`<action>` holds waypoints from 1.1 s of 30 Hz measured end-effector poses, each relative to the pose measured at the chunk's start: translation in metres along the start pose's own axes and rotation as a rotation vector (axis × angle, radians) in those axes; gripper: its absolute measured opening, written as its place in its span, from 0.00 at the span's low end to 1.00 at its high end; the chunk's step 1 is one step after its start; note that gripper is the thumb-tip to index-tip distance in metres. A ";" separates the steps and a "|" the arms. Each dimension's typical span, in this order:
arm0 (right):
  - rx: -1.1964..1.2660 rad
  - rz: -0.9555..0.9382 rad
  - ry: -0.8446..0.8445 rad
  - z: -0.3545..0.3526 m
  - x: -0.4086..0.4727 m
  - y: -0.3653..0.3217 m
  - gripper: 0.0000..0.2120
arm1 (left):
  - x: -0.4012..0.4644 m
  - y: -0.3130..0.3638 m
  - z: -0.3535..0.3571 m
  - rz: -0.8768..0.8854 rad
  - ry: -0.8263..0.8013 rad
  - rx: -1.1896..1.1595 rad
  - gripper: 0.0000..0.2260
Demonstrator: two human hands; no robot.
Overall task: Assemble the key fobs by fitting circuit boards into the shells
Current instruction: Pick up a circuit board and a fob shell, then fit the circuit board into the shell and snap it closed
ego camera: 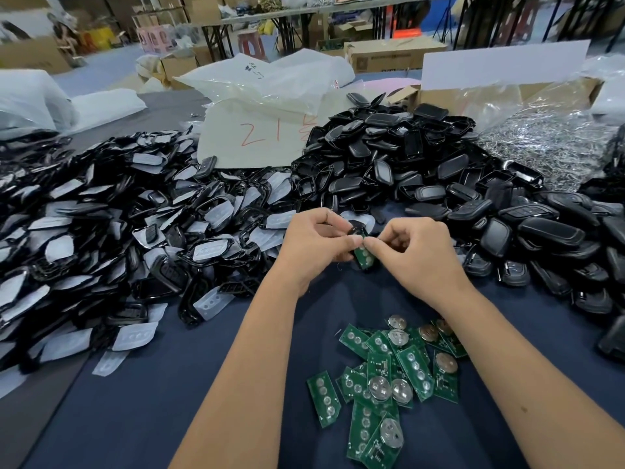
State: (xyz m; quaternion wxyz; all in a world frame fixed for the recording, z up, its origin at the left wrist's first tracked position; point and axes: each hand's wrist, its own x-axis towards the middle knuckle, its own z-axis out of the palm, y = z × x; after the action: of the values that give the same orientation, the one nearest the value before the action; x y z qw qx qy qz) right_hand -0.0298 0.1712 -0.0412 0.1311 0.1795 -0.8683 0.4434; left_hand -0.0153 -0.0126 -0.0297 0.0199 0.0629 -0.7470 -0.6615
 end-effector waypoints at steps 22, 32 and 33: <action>-0.012 -0.015 -0.004 0.005 -0.005 -0.005 0.24 | -0.001 0.003 -0.007 0.207 0.043 0.602 0.07; 0.234 -0.217 0.274 0.006 -0.010 -0.020 0.24 | 0.001 0.013 -0.022 0.291 0.223 0.504 0.08; 0.258 -0.163 0.269 0.007 -0.011 -0.018 0.29 | 0.000 0.015 -0.026 0.293 0.239 0.513 0.08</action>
State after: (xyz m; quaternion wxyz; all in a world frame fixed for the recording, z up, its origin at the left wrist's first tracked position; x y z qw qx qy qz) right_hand -0.0123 0.1576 -0.0365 0.2571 0.2038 -0.7615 0.5590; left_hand -0.0139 -0.0364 -0.0116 0.1864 0.0349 -0.8830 -0.4295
